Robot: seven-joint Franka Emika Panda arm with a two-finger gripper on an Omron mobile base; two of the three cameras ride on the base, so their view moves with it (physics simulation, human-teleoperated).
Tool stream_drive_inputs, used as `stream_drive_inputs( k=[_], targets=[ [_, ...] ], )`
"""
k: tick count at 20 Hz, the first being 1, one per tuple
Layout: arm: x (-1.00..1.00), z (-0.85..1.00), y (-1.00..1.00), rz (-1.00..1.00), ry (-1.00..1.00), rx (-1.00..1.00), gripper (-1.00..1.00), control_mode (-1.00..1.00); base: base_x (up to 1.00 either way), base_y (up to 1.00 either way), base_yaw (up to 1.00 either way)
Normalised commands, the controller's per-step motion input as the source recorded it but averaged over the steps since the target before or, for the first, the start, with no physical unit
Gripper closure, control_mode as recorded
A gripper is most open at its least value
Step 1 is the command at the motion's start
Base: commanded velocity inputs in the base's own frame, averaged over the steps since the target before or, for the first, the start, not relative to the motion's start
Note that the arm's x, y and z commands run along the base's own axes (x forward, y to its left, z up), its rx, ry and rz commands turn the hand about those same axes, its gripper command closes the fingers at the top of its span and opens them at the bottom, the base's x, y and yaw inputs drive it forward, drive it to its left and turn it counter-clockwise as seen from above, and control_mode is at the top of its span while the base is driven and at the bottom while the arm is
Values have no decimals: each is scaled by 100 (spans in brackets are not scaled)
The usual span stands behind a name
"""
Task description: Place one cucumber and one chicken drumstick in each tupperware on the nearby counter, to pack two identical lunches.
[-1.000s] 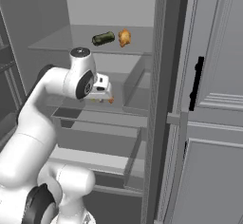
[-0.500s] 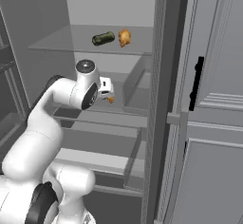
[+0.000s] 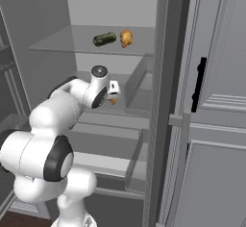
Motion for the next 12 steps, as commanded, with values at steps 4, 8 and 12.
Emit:
stream_drive_inputs(
  k=[4, 8, 12],
  targets=[
    [70, -25, 0, 4, 0, 0, -100, -100, 0, 0, 0],
    [58, 0, 0, 0, 2, -3, -100, -100, 0, 0, 0],
    [58, -1, 0, 0, 7, -4, -100, -100, 0, 0, 0]
  ],
)
